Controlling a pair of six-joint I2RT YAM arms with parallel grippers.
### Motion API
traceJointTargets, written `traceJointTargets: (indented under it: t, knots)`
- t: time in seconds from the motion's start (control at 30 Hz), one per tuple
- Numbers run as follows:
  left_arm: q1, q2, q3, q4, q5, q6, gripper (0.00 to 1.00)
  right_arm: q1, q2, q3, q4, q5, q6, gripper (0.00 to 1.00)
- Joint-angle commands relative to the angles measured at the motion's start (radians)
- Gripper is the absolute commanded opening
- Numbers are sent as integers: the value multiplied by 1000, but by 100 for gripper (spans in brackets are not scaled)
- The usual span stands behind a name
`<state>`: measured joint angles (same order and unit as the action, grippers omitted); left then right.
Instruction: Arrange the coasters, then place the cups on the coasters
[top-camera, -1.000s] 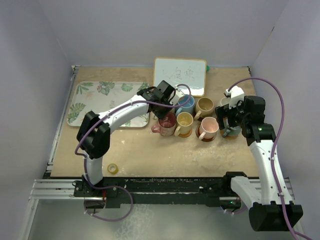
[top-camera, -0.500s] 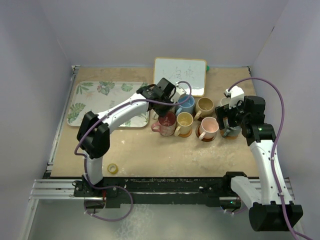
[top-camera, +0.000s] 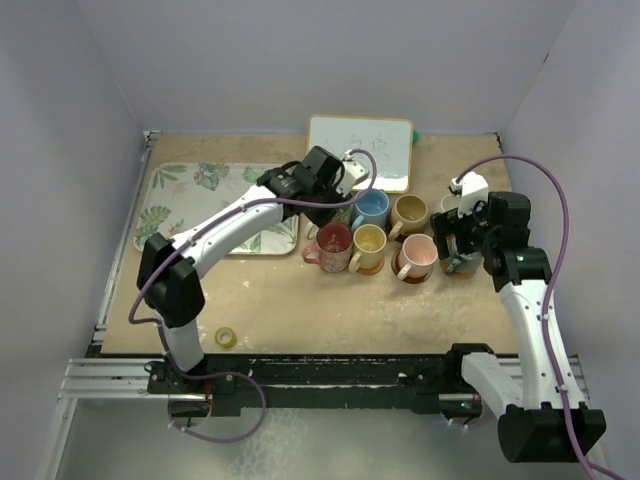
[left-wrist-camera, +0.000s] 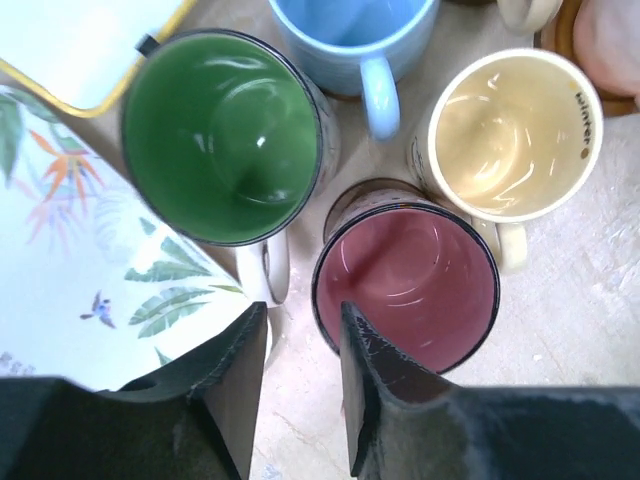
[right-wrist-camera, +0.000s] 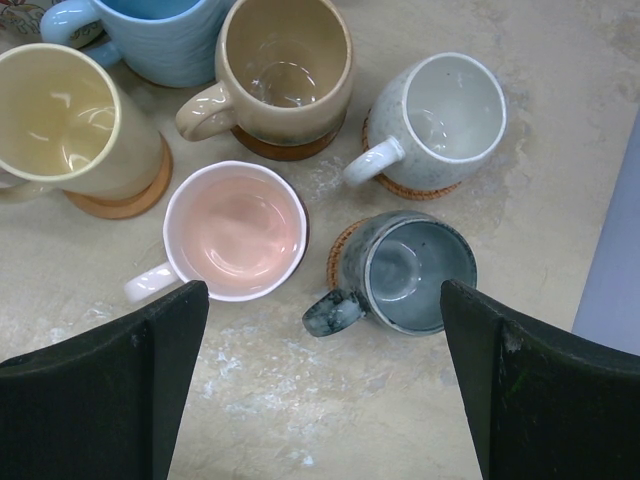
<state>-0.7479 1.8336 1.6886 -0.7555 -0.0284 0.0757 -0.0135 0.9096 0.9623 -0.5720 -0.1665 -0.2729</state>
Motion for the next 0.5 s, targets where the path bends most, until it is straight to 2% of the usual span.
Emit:
traceJointTargets:
  t: [0.0, 0.2, 0.37, 0.47]
  knots:
    - [37, -131, -5, 55, -51, 9, 35, -4, 6, 7, 34, 23, -13, 100]
    - [139, -262, -72, 106, -53, -5, 43, -3, 78, 102, -31, -5, -24, 100]
    - [239, -400, -187, 204, -97, -23, 55, -4, 208, 252, -160, 16, -43, 99]
    - [301, -472, -246, 245, -107, -44, 62, -3, 241, 294, -160, 22, -32, 99]
